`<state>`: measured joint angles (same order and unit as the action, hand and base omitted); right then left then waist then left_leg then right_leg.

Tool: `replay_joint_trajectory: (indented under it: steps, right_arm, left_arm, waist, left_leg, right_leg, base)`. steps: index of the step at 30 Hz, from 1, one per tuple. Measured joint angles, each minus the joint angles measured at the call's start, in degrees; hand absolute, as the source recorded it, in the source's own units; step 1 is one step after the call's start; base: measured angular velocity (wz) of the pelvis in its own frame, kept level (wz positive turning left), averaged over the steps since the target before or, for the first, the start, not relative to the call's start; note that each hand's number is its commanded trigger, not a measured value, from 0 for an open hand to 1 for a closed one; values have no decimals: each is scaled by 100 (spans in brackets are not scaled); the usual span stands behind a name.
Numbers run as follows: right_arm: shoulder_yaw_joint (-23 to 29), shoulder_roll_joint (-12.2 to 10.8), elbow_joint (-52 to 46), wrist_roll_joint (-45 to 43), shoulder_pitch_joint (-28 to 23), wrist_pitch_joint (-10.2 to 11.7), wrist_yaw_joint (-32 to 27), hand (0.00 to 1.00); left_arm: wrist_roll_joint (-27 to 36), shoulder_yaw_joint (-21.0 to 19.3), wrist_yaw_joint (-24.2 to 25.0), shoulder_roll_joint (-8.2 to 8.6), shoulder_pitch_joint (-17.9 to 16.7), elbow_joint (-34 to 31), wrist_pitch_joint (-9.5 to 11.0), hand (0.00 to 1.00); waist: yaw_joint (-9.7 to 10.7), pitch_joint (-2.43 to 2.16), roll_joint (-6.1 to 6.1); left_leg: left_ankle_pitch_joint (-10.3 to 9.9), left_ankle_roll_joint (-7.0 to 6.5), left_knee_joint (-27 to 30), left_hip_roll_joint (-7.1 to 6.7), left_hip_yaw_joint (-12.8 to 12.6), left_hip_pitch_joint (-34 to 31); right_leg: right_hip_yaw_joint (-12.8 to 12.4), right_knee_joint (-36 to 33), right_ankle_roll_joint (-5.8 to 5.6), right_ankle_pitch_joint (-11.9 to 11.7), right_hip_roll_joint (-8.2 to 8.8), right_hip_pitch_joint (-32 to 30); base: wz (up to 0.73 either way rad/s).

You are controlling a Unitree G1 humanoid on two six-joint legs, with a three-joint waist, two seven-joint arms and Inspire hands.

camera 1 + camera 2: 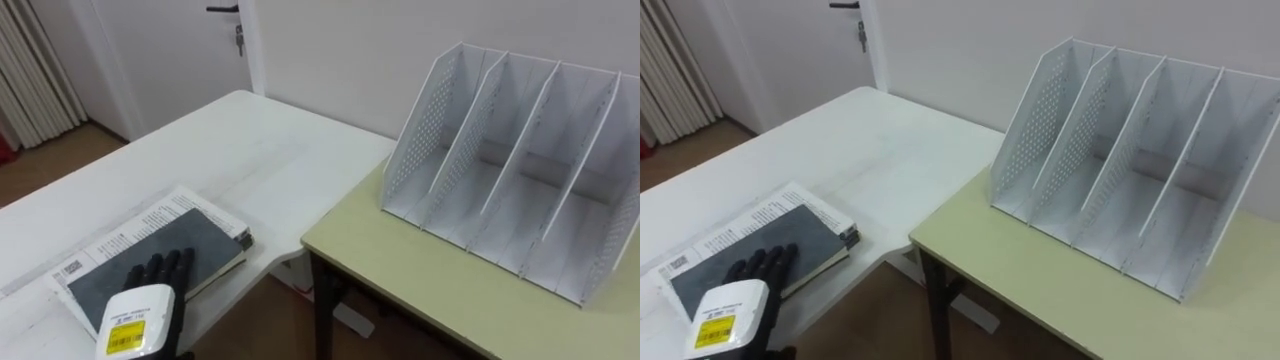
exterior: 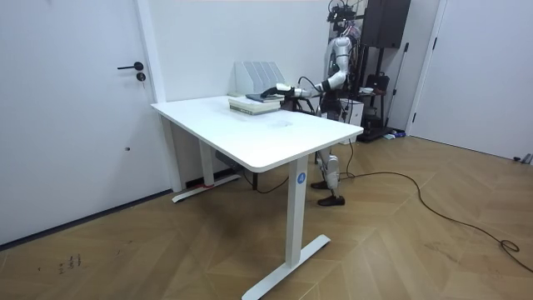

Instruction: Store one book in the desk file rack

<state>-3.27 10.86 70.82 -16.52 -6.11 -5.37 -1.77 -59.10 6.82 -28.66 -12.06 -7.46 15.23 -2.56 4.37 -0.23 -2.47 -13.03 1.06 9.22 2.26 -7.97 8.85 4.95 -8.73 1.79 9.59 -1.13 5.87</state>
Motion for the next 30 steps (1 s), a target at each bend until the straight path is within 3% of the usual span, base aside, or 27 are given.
replay_joint_trajectory:
  steps: [7,24,30]
  right_arm:
    - [0,16,-81,12,-43,-103,-13,0]
    - [7,17,-209,23,-59,-94,-118,0]
    - [5,17,-207,94,-23,-26,-103,0]
  left_arm:
    - [109,-136,-21,8,156,-55,-89,100]
    - [141,-211,-234,-3,190,-119,-128,100]
    - [513,-215,-148,-9,140,-268,-87,100]
  waist:
    - [4,-1,22]
    - [8,-4,29]
    - [-5,-3,23]
  left_leg:
    - [13,-20,-2,4,-18,27]
    - [13,-21,-52,-2,-88,44]
    - [13,-21,-50,-1,-85,71]
  right_leg:
    - [-25,-9,-1,2,-4,-5]
    - [-17,11,-10,0,-2,32]
    - [-4,9,-9,1,-1,2]
  base:
    - [0]
    - [-1]
    - [0]
